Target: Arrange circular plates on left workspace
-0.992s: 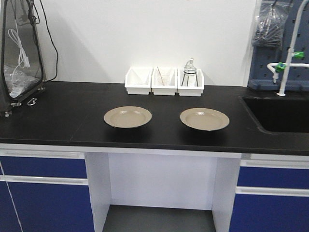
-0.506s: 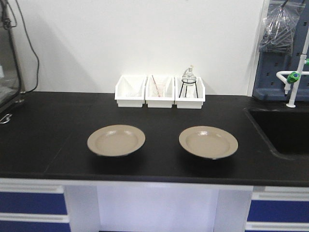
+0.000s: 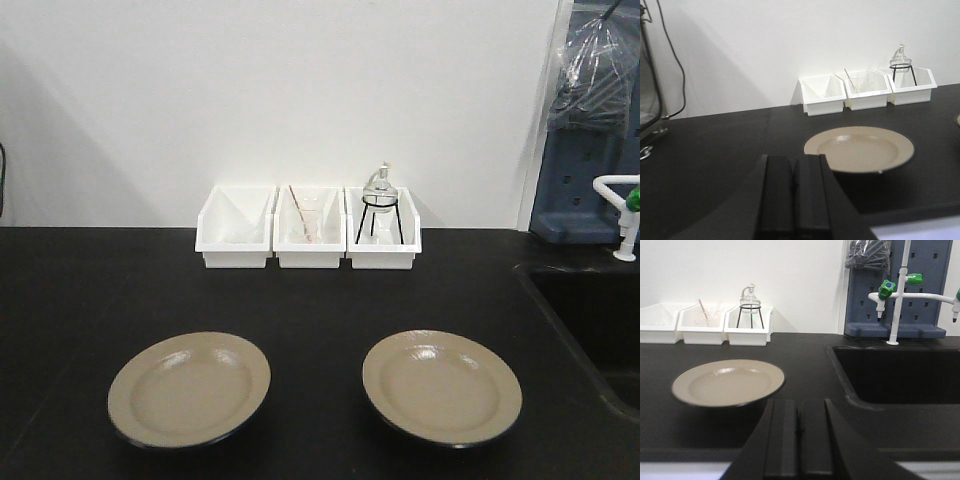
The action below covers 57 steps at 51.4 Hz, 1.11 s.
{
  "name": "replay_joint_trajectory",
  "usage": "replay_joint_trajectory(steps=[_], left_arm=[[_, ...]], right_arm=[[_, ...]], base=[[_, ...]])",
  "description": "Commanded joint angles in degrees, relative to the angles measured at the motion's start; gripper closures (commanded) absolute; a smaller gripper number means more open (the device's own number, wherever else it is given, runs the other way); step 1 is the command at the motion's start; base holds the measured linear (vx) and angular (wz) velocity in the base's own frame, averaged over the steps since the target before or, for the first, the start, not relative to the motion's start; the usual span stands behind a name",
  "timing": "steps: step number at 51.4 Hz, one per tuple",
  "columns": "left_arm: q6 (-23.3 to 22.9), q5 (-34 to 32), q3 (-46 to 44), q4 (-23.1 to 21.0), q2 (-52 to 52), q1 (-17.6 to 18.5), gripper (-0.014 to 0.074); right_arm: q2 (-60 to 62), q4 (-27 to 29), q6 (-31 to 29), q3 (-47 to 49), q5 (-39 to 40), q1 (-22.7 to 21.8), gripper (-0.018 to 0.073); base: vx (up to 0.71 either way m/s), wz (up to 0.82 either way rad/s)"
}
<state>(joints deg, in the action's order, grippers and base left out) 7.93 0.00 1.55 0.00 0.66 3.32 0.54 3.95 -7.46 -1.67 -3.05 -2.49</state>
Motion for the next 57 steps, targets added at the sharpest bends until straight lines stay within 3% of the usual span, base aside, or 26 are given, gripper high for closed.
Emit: replay_joint_trajectory(steps=[1, 26, 57], left_arm=[[-0.6, -4.7, 1.1, 0.0, 0.8, 0.4, 0.0596], [-0.6, -4.7, 1.1, 0.0, 0.8, 0.4, 0.0596], [-0.6, -4.7, 1.1, 0.0, 0.8, 0.4, 0.0596]], right_arm=[[0.8, -0.6, -0.3, -1.2, 4.5, -0.2, 0.0561], [0.8, -0.6, -0.3, -1.2, 4.5, -0.2, 0.0561], [0.8, -0.6, -0.3, -1.2, 4.5, -0.2, 0.0561]], base=[[0.45, -0.10], [0.36, -0.03], [0.08, -0.02]])
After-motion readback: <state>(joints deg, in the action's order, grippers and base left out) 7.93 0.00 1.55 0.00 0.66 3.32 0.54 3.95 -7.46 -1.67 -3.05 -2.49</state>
